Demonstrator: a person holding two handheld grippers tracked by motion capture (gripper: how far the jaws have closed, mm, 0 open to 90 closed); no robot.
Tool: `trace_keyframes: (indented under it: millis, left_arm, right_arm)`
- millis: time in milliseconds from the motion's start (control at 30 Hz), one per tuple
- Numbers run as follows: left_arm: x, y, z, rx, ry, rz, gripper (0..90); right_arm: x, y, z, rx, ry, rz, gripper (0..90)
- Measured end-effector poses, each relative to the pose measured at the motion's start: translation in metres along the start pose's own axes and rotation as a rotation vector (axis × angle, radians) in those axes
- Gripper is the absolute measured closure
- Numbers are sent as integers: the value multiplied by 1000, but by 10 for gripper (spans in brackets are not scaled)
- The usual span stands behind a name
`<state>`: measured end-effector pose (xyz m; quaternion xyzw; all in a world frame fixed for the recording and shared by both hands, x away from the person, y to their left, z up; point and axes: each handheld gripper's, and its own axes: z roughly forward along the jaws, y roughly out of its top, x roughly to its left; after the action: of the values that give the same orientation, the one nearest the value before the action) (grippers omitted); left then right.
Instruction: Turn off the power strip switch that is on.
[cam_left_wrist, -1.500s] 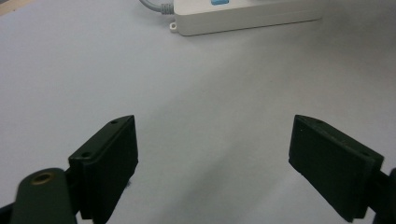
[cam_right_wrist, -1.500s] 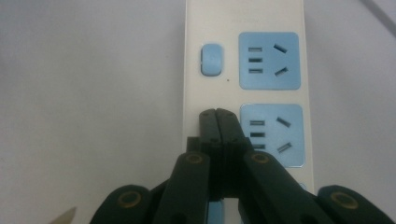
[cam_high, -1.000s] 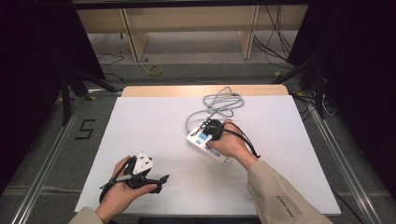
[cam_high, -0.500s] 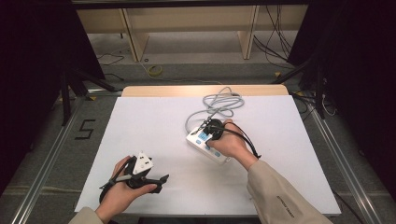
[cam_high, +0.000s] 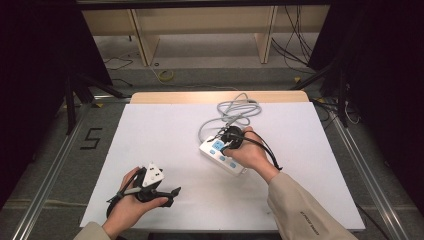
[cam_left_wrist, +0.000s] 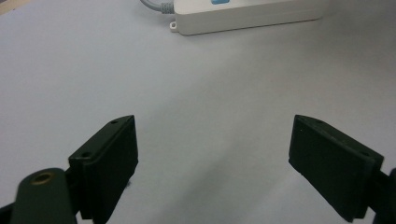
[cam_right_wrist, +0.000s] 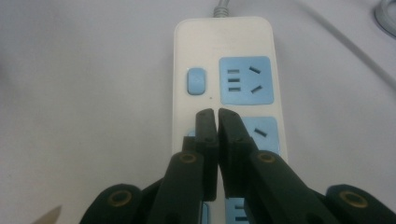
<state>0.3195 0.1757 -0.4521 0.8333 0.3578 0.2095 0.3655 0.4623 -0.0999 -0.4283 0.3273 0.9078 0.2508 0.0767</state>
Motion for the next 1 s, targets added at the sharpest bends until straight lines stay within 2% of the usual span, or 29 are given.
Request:
trace_keyframes:
  millis: [400, 1000]
  left_arm:
    - [0, 0, 0, 1, 1, -3, 151]
    - [0, 0, 0, 3, 2, -4, 152]
  right_arm:
    - [-6, -8, -10, -40, 3, 28, 789]
    - [-11, -24, -23, -102, 10, 41, 679]
